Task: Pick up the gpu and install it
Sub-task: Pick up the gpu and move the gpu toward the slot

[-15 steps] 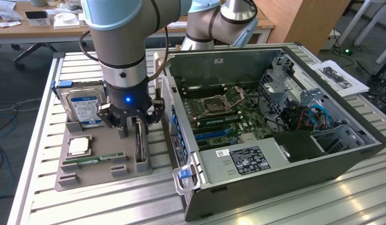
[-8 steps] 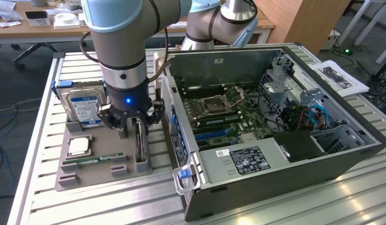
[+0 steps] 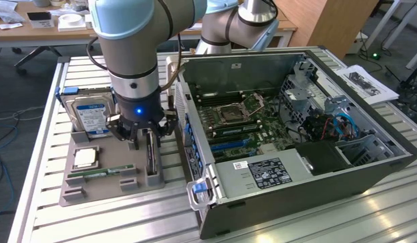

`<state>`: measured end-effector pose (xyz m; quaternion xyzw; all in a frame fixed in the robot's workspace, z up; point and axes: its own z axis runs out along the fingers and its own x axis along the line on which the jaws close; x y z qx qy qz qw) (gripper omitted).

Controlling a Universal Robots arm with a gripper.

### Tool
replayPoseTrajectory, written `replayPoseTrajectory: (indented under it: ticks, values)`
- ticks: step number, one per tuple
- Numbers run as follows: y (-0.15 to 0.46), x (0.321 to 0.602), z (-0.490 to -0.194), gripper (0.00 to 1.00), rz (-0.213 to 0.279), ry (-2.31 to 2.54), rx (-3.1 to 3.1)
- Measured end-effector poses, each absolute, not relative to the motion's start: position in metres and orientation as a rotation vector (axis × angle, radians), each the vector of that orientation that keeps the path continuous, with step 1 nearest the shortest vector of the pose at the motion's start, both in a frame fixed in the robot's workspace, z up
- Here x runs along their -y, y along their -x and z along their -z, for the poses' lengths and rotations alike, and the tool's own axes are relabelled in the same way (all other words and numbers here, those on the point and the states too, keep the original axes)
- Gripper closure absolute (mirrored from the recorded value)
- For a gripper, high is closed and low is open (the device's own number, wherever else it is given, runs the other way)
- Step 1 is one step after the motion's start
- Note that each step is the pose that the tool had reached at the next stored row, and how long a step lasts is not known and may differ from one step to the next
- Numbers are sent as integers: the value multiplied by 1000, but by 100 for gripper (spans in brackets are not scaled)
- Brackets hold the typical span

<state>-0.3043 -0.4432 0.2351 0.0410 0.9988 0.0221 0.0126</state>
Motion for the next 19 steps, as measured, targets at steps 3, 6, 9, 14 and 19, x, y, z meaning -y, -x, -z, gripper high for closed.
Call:
replayPoseTrajectory:
  ticks: [3,6,9,14,19]
  values:
    - [303,443,-235,47,-69,-128,-3113]
    - [302,442,-234,47,-68,-128,-3113]
    - [303,439,-234,47,-69,-129,-3113]
    - [303,438,-231,47,-69,-134,-3113]
    - [303,438,-231,47,-69,-134,-3113]
